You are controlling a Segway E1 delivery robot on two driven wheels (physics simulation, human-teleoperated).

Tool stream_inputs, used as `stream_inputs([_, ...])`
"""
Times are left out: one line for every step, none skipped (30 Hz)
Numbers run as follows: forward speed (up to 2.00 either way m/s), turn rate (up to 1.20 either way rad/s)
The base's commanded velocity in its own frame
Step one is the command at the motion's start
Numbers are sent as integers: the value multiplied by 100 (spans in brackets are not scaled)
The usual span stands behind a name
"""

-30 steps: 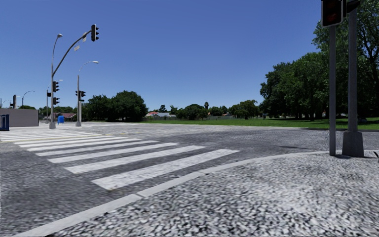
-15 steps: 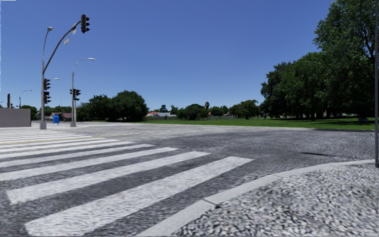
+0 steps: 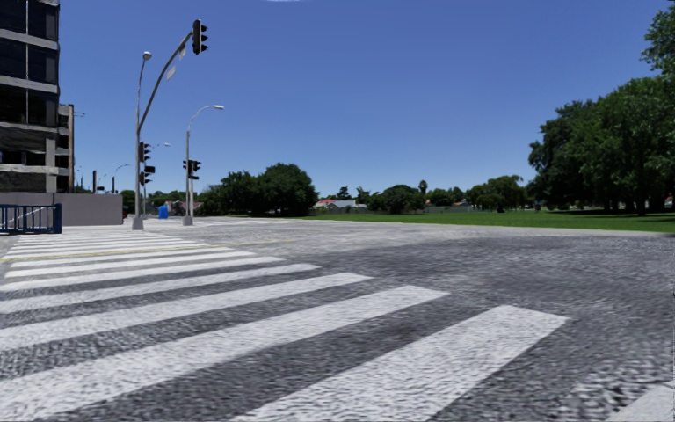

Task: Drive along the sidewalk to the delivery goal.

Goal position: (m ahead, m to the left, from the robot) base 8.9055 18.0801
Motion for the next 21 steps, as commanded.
stream_inputs([186,59])
stream_inputs([186,59])
stream_inputs([186,59])
stream_inputs([187,59])
stream_inputs([188,59])
stream_inputs([189,59])
stream_inputs([189,59])
stream_inputs([190,59])
stream_inputs([190,59])
stream_inputs([191,59])
stream_inputs([191,59])
stream_inputs([192,59])
stream_inputs([194,59])
stream_inputs([197,58])
stream_inputs([200,58])
stream_inputs([200,58])
stream_inputs([200,58])
stream_inputs([200,58])
stream_inputs([200,58])
stream_inputs([200,58])
stream_inputs([200,58])
